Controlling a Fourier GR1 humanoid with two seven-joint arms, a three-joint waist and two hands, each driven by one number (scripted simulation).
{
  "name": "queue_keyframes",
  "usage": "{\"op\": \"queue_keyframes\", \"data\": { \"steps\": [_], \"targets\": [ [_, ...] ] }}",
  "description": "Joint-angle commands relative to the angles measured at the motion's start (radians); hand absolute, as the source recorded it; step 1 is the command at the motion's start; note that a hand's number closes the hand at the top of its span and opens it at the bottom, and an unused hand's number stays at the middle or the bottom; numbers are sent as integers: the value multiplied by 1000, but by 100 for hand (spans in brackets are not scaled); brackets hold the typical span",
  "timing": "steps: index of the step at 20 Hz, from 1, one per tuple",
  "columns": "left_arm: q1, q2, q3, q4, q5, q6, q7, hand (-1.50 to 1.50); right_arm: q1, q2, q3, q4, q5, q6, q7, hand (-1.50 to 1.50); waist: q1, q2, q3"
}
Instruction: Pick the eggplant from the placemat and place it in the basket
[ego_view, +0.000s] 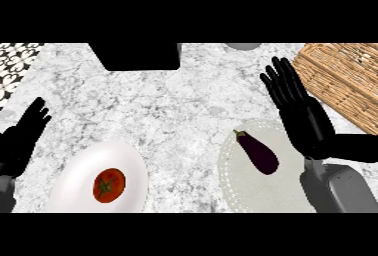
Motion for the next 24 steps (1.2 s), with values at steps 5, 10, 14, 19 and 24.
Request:
{"op": "queue_keyframes", "data": {
  "steps": [5, 10, 14, 19, 24],
  "targets": [
    [-132, -6, -79, -50, -89, -2, 10, 0, -89, -45, 63, 263, -225, 473, 13, 150, 66, 76, -16],
    [-106, -90, -150, -18, -123, 34, 29, 0, -48, 2, 96, 174, -284, 817, -271, -150, 12, 44, -20],
    [-184, -159, -169, 21, -187, 94, 80, 0, -20, -60, -6, 231, -57, 785, -389, -150, -2, 31, -25],
    [-155, -133, -175, 3, -177, 67, 83, 0, -173, -278, -63, 194, 237, 646, -317, -150, 2, 31, -26],
    [-172, -151, -182, 8, -192, 77, 81, 0, -322, -498, -30, 195, 397, 789, -319, -150, 29, 36, -26]
  ]
}}
